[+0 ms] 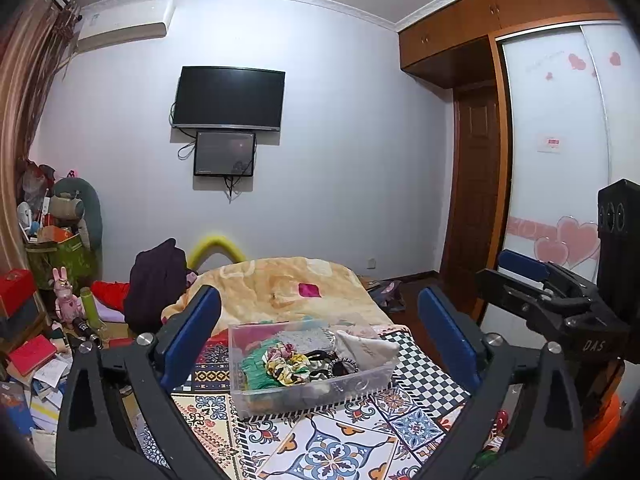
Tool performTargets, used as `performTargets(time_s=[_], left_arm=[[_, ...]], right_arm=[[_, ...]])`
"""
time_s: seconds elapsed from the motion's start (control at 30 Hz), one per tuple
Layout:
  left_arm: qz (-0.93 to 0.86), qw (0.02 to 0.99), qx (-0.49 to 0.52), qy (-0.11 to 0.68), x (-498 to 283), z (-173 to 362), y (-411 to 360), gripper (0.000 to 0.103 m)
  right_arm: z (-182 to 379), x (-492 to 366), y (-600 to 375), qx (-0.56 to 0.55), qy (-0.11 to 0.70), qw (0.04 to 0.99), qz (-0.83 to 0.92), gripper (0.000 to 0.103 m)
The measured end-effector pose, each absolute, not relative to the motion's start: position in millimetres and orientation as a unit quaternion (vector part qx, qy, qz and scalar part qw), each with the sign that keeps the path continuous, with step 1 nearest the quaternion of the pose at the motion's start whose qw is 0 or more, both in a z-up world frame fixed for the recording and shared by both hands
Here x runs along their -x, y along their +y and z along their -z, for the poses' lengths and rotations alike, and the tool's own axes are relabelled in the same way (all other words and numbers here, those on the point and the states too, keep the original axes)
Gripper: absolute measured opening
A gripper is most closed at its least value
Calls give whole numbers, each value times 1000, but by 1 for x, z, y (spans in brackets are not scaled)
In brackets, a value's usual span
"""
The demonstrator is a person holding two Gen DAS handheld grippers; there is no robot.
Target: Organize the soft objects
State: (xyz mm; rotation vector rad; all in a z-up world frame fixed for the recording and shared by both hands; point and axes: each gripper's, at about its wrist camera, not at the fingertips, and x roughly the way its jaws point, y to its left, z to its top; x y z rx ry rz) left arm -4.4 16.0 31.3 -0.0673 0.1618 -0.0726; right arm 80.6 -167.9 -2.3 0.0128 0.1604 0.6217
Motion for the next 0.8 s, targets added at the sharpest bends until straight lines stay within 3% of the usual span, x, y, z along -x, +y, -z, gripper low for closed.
performTargets(time_s=[0.8], left_arm=[[28, 995, 33, 88, 0, -23, 15, 102]], right_arm=[[5, -75, -174, -7, 79, 949, -304, 103]])
